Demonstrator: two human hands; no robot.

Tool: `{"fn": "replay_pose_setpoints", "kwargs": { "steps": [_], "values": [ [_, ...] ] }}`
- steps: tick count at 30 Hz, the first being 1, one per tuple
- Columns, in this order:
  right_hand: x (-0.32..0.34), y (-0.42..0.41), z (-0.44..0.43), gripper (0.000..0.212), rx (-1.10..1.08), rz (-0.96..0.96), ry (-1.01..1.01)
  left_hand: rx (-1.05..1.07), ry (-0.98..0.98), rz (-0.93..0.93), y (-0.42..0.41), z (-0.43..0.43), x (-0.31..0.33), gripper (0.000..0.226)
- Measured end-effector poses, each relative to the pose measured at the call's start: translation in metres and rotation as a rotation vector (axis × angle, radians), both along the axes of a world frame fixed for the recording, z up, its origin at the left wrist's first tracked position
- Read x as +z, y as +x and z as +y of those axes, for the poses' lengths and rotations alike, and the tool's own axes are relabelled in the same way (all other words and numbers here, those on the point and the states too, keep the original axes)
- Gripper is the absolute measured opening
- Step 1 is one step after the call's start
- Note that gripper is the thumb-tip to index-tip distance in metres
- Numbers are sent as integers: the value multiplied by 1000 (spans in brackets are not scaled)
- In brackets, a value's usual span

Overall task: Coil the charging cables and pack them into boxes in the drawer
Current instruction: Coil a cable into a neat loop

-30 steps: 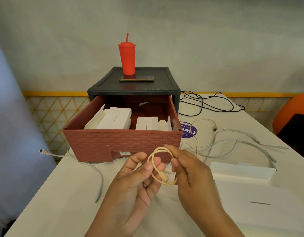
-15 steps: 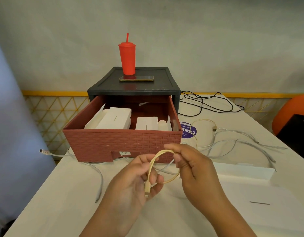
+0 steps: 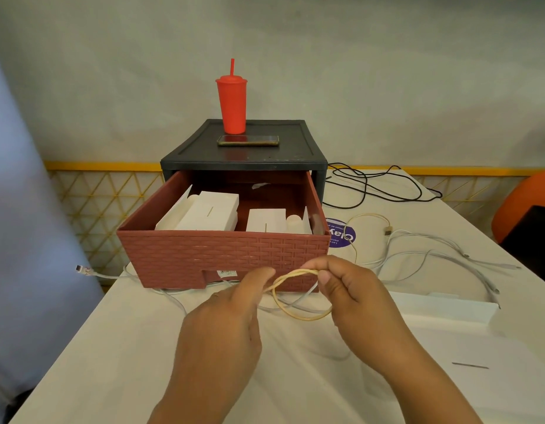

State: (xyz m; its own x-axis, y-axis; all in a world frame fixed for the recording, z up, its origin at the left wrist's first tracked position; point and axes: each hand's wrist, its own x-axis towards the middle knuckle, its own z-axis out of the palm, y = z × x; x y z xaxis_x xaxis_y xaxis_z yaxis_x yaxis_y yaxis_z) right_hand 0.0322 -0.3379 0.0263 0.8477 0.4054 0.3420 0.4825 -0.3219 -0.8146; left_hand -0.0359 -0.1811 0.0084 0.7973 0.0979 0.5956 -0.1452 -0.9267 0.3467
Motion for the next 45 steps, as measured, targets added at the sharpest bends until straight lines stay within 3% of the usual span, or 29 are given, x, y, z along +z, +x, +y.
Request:
{"fn": "replay_pose_setpoints", "kwargs": {
  "steps": [3, 6, 12, 14, 17, 22, 26, 30, 33, 38, 40, 43, 45],
  "values": [
    [2, -3, 1, 30, 42, 75, 61, 37, -43, -141, 5, 2, -7, 21],
    [3, -7, 4, 26, 79, 113, 142, 43, -441, -108, 5, -5, -2, 12],
    [5, -11, 12, 32, 92, 119, 214, -89, -1356, 115, 8, -28, 8, 37],
    [4, -11, 12, 34, 79, 161, 241, -152, -1515, 151, 6, -30, 12, 36],
    [3, -10, 12, 35, 92, 198, 284, -198, -1466, 150, 3, -36, 16, 12],
    [-9, -13, 21, 33, 108, 175, 253, -237, -1623, 192, 4, -42, 19, 22],
    [-9, -10, 18, 26, 63, 113, 278, -275, -1665, 183, 4, -40, 21, 14],
    [-7, -1, 11, 25, -9, 71, 274, -211, -1434, 137, 1, -28, 17, 9],
    [-5, 1, 9, 25, -7, 35, 261, -119, -1184, 95, 0, -21, 14, 21],
    [-5, -5, 13, 24, 156, 15, 216, -178, -1036, 126, 0, -22, 25, 17],
    [-5, -7, 15, 24, 216, -5, 190, -251, -1220, 244, 0, -21, 28, 25],
    [-5, -8, 15, 20, 260, -38, 189, -505, -1769, 484, -1, -14, 32, 26],
    [-5, -7, 15, 18, 262, -65, 204, -731, -1973, 497, 0, -8, 26, 23]
  ]
}}
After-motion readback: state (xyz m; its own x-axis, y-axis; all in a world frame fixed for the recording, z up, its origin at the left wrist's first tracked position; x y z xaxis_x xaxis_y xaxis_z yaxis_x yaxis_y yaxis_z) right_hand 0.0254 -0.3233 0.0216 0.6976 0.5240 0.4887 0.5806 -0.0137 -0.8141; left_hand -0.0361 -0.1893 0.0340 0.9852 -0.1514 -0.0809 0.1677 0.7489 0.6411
